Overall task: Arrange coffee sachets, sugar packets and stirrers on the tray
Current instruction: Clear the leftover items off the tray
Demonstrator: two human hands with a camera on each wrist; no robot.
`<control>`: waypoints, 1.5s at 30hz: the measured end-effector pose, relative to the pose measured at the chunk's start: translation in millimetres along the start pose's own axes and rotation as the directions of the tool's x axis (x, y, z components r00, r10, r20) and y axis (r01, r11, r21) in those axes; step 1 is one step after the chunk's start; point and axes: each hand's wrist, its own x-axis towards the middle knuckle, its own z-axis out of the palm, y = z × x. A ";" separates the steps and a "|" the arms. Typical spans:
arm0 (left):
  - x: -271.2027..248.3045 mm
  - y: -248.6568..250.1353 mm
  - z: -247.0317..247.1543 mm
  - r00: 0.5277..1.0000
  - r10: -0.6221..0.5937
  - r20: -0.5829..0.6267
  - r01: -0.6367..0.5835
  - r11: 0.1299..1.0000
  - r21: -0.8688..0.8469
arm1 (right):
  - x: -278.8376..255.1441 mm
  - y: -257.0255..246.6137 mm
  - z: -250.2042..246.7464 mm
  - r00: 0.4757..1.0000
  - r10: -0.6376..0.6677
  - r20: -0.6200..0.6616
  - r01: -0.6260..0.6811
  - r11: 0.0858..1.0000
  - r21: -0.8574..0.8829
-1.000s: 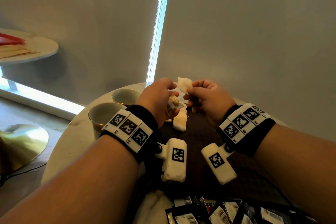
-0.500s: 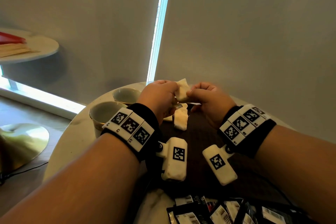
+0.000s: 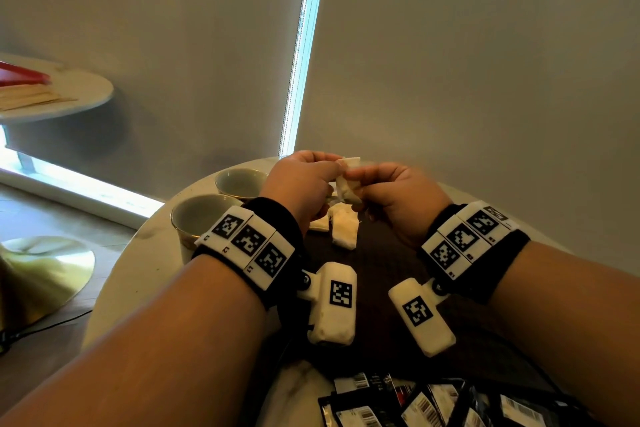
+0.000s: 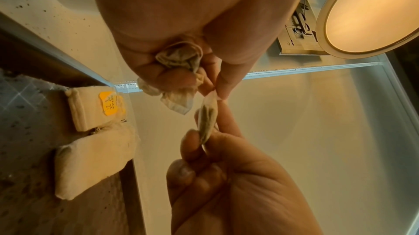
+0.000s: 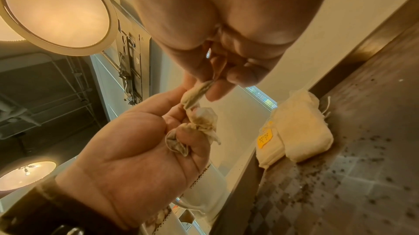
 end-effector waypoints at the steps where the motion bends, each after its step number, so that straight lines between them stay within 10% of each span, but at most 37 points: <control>1: 0.2 -0.1 -0.1 1.000 -0.002 -0.006 0.002 1.000 0.003 | -0.7 -0.1 0.1 1.000 0.006 0.001 -0.006 1.000 0.010; 15: 5.4 7.5 -0.9 0.983 0.063 -0.174 -0.085 0.989 -0.123 | 3.7 -1.4 -5.3 0.986 0.133 -0.103 -0.144 0.984 -0.105; 37: -4.5 16.2 -2.4 0.982 0.008 -0.187 -0.045 0.979 -0.197 | -1.6 -1.2 2.4 0.827 0.556 0.082 -0.492 0.788 -0.370; 45: -7.3 17.2 -1.2 0.982 -0.009 -0.187 -0.029 0.980 -0.199 | -1.1 -2.4 -5.3 0.898 0.440 -0.007 -0.405 0.818 -0.408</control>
